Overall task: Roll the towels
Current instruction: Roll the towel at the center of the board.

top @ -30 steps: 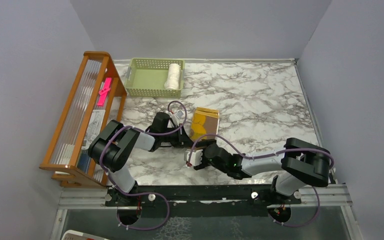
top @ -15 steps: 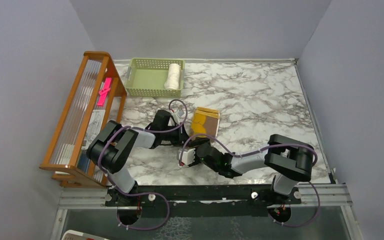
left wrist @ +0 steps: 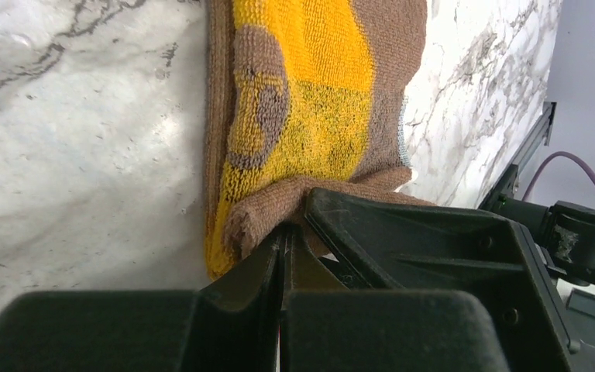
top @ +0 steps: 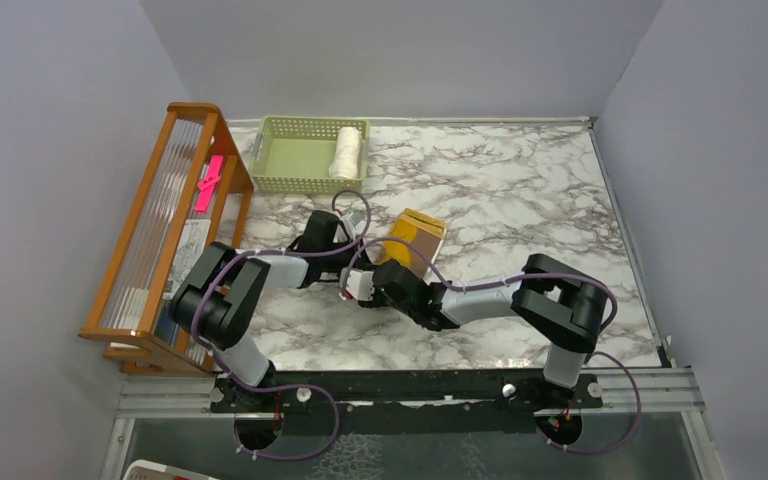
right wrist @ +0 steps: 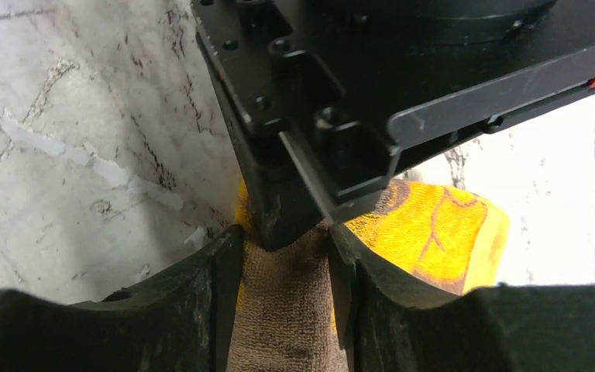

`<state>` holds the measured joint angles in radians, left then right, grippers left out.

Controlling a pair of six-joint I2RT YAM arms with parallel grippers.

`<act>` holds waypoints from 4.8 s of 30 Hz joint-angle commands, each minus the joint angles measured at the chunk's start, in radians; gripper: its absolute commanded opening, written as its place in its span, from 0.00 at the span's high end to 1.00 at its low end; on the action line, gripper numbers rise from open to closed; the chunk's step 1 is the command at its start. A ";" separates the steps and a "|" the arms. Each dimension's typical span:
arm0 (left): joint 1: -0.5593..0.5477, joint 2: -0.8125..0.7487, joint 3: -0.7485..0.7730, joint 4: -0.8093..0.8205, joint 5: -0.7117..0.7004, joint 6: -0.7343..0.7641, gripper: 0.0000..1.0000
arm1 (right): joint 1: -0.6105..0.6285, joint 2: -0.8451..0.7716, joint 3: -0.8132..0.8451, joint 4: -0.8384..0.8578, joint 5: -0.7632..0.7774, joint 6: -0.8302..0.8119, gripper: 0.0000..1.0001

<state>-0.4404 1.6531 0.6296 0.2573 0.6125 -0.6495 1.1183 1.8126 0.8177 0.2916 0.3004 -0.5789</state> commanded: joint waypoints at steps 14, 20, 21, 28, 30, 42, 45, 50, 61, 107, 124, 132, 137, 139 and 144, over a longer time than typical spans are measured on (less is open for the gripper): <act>0.236 -0.313 0.146 -0.254 0.004 0.024 0.95 | -0.179 -0.031 0.143 -0.470 -0.609 0.363 0.99; 0.262 -0.414 0.132 -0.346 0.022 0.114 0.94 | -0.216 -0.104 0.149 -0.340 -0.950 0.611 0.99; 0.262 -0.429 0.116 -0.340 0.034 0.115 0.94 | -0.234 -0.116 0.125 -0.286 -1.008 0.668 0.99; 0.261 -0.518 -0.008 -0.262 0.105 0.069 0.94 | -0.423 -0.073 0.003 0.027 -1.313 1.074 0.99; 0.260 -0.535 -0.030 -0.241 0.121 0.057 0.94 | -0.457 -0.044 -0.016 0.091 -1.344 1.156 0.99; 0.058 -0.527 -0.119 -0.033 0.063 -0.084 0.93 | -0.545 0.275 -0.195 0.805 -1.436 1.884 0.99; 0.009 -0.490 -0.141 0.021 0.033 -0.117 0.94 | -0.560 0.371 -0.241 1.091 -1.404 2.108 0.99; -0.023 -0.432 -0.166 0.093 0.029 -0.143 0.93 | -0.570 0.511 -0.270 1.336 -1.335 2.312 0.99; -0.102 -0.225 -0.182 0.212 -0.008 -0.143 0.94 | -0.571 0.306 -0.203 0.584 -1.234 1.881 0.99; -0.175 0.139 -0.153 0.200 -0.227 -0.088 1.00 | -0.102 -0.583 -0.278 -0.203 -0.451 -0.039 0.51; -0.175 0.154 -0.151 0.191 -0.212 -0.072 1.00 | -0.080 -0.417 -0.236 -0.200 -0.315 -0.128 0.56; -0.176 0.167 -0.142 0.187 -0.199 -0.063 1.00 | -0.081 -0.424 -0.253 -0.196 -0.269 -0.142 0.52; -0.176 0.166 -0.142 0.182 -0.197 -0.059 1.00 | -0.081 -0.363 -0.225 -0.239 -0.262 -0.101 0.52; -0.175 0.166 -0.141 0.179 -0.193 -0.059 1.00 | -0.081 -0.339 -0.208 -0.269 -0.264 -0.086 0.52; -0.176 0.157 -0.139 0.170 -0.190 -0.054 1.00 | -0.081 -0.256 -0.156 -0.359 -0.244 -0.034 0.54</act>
<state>-0.6102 1.7432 0.5274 0.6540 0.4973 -0.7742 1.0332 1.4876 0.6163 0.0353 0.0162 -0.6693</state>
